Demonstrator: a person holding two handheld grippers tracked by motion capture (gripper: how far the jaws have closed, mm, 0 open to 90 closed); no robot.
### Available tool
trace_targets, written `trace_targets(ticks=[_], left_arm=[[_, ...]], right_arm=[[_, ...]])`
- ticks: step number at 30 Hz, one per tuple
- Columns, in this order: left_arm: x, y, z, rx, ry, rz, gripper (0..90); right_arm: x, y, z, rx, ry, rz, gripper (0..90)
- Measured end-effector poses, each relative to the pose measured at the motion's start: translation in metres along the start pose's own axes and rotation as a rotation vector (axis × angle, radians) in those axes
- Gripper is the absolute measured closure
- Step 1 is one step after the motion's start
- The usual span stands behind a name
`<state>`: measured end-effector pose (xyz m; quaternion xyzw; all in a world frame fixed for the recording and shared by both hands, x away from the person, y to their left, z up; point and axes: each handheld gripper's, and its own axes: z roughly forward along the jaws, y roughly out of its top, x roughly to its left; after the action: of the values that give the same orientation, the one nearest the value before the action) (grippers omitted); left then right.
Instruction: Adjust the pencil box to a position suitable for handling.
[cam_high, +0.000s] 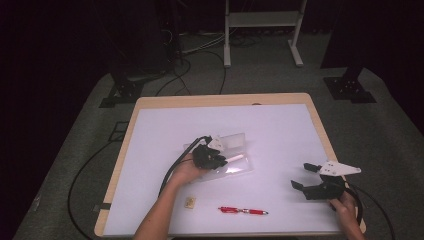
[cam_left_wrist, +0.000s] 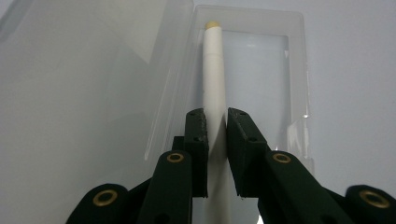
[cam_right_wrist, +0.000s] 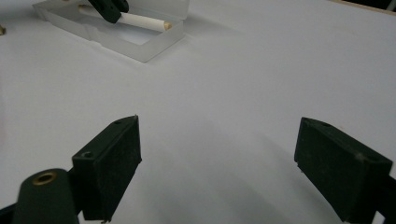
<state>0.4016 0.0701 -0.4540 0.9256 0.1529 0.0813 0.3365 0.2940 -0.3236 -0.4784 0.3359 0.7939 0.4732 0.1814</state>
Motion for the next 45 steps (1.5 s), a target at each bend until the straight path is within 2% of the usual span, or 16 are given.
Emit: trace_targets(ticks=[15,29,32,36,39,45], left_arm=[[0.001,-0.001,-0.001,0.006,-0.002,0.001,78.0],[-0.002,0.001,-0.012,-0.040,0.012,0.000,74.7],[-0.005,0.002,-0.015,-0.043,0.013,0.011,73.6],[-0.010,0.003,-0.018,-0.064,0.000,0.016,72.5],[-0.016,0.004,-0.020,-0.065,-0.026,0.021,69.6],[-0.029,0.008,-0.023,-0.068,-0.060,0.051,67.8]], right_arm=[[0.000,0.000,0.000,-0.001,-0.001,0.003,13.8],[0.000,0.000,0.000,-0.001,-0.002,0.005,13.8],[-0.001,0.000,0.000,-0.001,-0.002,0.007,13.8],[-0.001,0.000,0.000,-0.001,-0.001,0.006,13.8],[-0.001,0.000,0.000,-0.001,-0.001,0.005,13.8],[0.000,0.000,0.000,0.001,-0.001,0.005,13.8]])
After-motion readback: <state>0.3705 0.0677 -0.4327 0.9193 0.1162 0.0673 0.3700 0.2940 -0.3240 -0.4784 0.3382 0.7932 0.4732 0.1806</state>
